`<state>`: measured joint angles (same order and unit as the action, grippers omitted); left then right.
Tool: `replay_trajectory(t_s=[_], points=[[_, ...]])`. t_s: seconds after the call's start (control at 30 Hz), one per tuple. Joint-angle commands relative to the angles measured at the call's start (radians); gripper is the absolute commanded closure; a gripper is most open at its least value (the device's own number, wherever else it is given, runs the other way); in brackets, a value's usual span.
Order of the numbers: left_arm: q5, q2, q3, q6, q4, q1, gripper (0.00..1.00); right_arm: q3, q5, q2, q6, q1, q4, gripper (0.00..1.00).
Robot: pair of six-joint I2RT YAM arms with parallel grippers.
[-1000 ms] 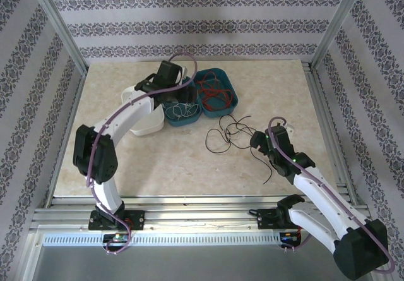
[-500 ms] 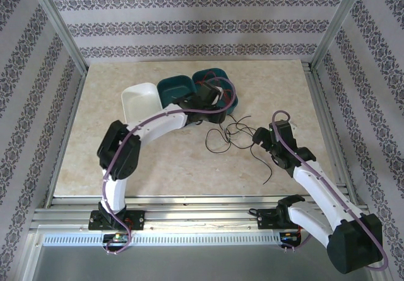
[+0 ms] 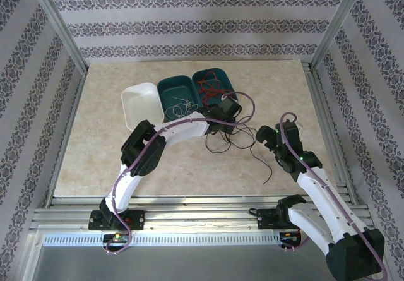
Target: Untangle the cables
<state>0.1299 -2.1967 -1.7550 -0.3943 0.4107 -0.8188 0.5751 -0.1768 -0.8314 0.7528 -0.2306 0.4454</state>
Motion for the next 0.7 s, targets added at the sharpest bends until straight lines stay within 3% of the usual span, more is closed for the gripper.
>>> replay_trajectory(t_s=[0.0,0.67], points=[[0.075,-0.039,-0.04,-0.025,0.037,-0.007,0.71,-0.018,0.012,0.002,-0.007,0.009,0.009,0.02],[-0.123,-0.129,-0.119,-0.005,0.055,-0.076,0.7,-0.03,0.006,0.004,0.004,0.014,0.0,0.02]])
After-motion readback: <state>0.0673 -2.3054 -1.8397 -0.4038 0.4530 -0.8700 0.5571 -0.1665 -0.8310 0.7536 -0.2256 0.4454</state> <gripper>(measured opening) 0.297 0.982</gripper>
